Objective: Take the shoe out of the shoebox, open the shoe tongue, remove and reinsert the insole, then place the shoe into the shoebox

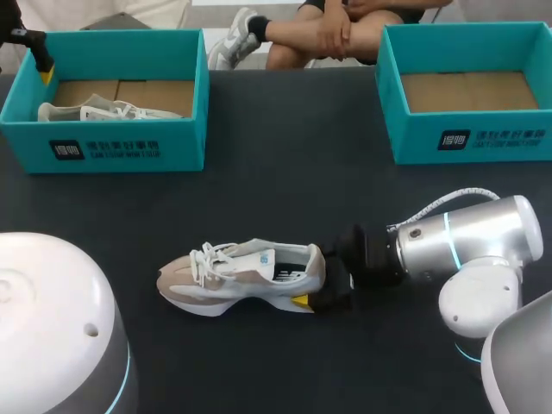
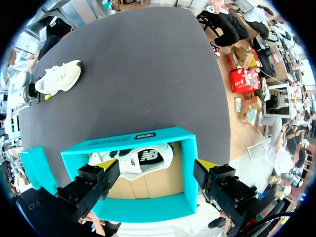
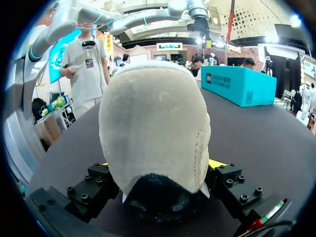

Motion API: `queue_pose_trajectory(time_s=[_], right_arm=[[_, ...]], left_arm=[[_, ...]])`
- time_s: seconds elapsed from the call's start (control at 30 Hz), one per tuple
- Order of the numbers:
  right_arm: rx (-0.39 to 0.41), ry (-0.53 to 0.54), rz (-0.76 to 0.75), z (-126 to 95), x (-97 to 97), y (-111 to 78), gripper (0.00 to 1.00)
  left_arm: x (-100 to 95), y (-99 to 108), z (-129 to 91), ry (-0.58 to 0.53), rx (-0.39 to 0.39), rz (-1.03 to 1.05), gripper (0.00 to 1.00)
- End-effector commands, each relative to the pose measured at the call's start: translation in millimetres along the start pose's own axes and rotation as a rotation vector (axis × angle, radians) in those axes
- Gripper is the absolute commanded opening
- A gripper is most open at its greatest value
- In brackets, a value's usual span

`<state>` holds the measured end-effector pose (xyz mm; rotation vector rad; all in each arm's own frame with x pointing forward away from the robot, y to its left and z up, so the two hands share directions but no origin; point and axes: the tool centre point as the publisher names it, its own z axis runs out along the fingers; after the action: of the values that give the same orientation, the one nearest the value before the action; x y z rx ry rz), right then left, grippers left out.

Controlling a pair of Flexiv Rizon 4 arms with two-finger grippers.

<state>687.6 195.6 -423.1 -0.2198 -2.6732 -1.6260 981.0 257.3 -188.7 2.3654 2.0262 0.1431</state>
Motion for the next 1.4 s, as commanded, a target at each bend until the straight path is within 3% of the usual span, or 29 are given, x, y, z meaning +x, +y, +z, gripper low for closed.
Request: queue_pose_trajectory(time_s=[0.03,0.83,1.23,1.4], right_arm=[[0.006,0.013,0.007,7.3,-1.1,-2.2,0.0],[0.006,0.013,0.007,7.3,-1.1,-2.2,0.0],[0.006,0.013,0.007,7.3,-1.1,-2.2,0.0],[0.006,0.013,0.007,7.3,-1.1,-2.2,0.0]], left_arm=[[-0.1,-1.1,0.0,0.001,-0.003,0.0,1.0],[-0.1,-1.1,0.0,0.001,-0.003,0.0,1.0],[-55.7,-51.6,-25.2,-0.017,-0.072,-0.221,1.0],[-91.8,-58.8,-24.2,0.055,-0.021,-0.44,1.0]])
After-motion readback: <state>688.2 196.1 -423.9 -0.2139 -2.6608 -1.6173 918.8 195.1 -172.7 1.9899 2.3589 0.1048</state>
